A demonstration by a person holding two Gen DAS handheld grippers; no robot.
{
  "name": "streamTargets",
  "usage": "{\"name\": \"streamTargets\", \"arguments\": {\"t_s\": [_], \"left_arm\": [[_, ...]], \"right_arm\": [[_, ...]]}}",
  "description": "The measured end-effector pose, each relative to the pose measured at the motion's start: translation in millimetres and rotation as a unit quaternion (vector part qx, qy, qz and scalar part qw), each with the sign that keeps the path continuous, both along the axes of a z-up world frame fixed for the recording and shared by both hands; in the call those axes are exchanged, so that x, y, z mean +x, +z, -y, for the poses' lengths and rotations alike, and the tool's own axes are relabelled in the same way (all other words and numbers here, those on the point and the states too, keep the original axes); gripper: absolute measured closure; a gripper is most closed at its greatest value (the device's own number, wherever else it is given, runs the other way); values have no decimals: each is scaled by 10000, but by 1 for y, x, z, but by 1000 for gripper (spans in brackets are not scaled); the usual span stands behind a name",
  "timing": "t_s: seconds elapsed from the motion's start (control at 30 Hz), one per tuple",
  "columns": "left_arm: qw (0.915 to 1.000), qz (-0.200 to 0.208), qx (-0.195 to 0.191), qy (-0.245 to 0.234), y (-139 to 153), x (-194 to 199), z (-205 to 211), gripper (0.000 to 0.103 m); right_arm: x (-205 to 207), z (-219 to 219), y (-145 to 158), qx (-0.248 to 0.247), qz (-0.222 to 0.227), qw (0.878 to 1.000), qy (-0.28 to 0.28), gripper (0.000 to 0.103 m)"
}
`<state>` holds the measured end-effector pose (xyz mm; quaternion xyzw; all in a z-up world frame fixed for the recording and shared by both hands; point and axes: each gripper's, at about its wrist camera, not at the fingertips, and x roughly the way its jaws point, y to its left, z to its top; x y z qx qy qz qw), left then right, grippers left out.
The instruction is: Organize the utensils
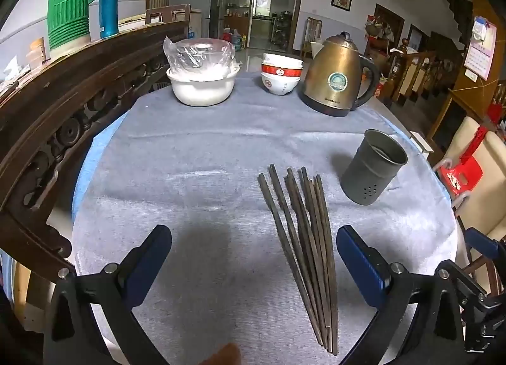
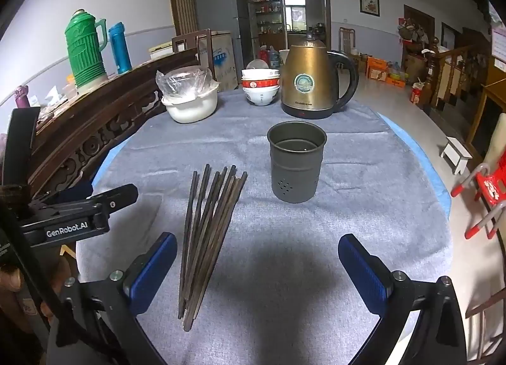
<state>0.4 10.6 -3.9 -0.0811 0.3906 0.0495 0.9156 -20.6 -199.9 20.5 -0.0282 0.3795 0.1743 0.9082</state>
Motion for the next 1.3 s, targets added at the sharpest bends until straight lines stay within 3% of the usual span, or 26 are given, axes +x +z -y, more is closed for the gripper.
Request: {"name": "streamTargets", "arguments": {"t_s": [1.3], "left_arm": [[9999,-145,-27,-18,-9,3,-4,0]], "right_arm": [[1,3,-4,-13,-112,9999,-116,0]]}}
